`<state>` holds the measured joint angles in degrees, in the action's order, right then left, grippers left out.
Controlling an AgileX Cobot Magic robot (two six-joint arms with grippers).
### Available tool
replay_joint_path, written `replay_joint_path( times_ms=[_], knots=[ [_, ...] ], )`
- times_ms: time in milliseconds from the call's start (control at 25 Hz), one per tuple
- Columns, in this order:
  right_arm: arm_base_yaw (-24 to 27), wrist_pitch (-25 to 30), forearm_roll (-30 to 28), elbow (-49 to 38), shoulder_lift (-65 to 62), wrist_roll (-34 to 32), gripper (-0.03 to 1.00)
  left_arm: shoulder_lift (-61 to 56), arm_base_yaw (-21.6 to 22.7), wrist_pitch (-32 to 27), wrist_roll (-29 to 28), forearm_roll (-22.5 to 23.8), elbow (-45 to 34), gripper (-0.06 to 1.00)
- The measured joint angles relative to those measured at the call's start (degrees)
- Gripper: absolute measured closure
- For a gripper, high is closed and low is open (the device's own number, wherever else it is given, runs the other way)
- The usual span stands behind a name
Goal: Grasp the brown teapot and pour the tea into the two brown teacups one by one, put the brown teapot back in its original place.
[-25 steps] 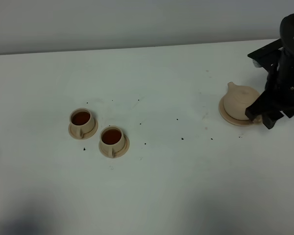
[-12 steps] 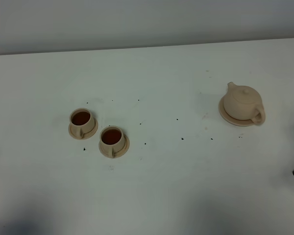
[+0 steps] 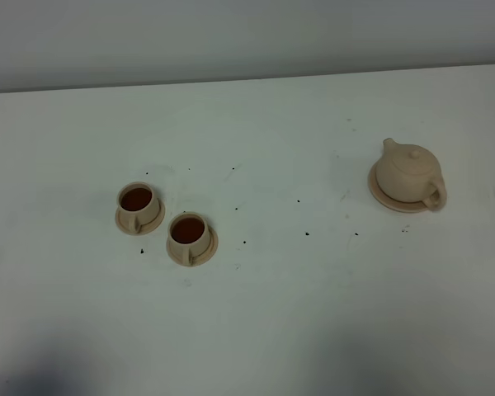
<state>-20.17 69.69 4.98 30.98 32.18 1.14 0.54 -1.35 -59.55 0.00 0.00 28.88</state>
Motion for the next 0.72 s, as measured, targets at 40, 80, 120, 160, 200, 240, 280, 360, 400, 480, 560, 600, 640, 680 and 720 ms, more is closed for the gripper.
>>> replay_joint_path(
  times_ms=[40,80,120,160,200,240,280,360,400,480,560,600,640,680,720],
  knots=[
    [0.00,-0.34,-0.23,-0.02,-2.23,0.36,0.62,0.00,0.00,0.00,0.00,0.00,0.00,0.57],
    [0.00,-0.62,-0.64,-0.02,-4.02,0.55,0.62,0.00,0.00,0.00,0.00,0.00,0.00,0.57],
    [0.00,-1.26,-1.60,-0.13,-5.95,1.02,0.62,0.00,0.00,0.00,0.00,0.00,0.00,0.57],
    [0.00,-2.48,-3.02,-0.46,-7.78,1.57,0.62,0.00,0.00,0.00,0.00,0.00,0.00,0.57],
    [0.00,-4.61,-4.13,-1.14,-9.19,2.13,0.62,0.00,0.00,0.00,0.00,0.00,0.00,0.57],
    [0.00,-6.76,-4.98,-1.91,-10.64,2.35,0.62,0.00,0.00,0.00,0.00,0.00,0.00,0.57],
    [0.00,-7.46,-4.98,-2.33,-11.70,2.46,0.62,0.00,0.00,0.00,0.00,0.00,0.00,0.57],
    [0.00,-7.84,-4.13,-2.81,-12.74,2.51,0.62,0.00,0.00,0.00,0.00,0.00,0.00,0.57],
    [0.00,-7.93,-3.87,-2.80,-12.81,2.51,0.62,0.00,0.00,0.00,0.00,0.00,0.00,0.57],
    [0.00,-8.17,-3.40,-2.80,-12.81,2.51,0.62,0.00,0.00,0.00,0.00,0.00,0.00,0.57],
    [0.00,-8.23,-3.27,-2.80,-12.81,2.62,0.62,0.00,0.00,0.00,0.00,0.00,0.00,0.57],
    [0.00,-8.29,-3.27,-2.80,-12.81,2.62,0.62,0.00,0.00,0.00,0.00,0.00,0.00,0.57],
    [0.00,-8.29,-3.27,-2.80,-12.81,2.62,0.62,0.00,0.00,0.00,0.00,0.00,0.00,0.57],
    [0.00,-8.29,-3.27,-2.80,-12.81,2.64,0.62,0.00,0.00,0.00,0.00,0.00,0.00,0.57],
    [0.00,-8.33,-3.27,-2.80,-12.81,2.64,0.62,0.00,0.00,0.00,0.00,0.00,0.00,0.57]
  ],
)
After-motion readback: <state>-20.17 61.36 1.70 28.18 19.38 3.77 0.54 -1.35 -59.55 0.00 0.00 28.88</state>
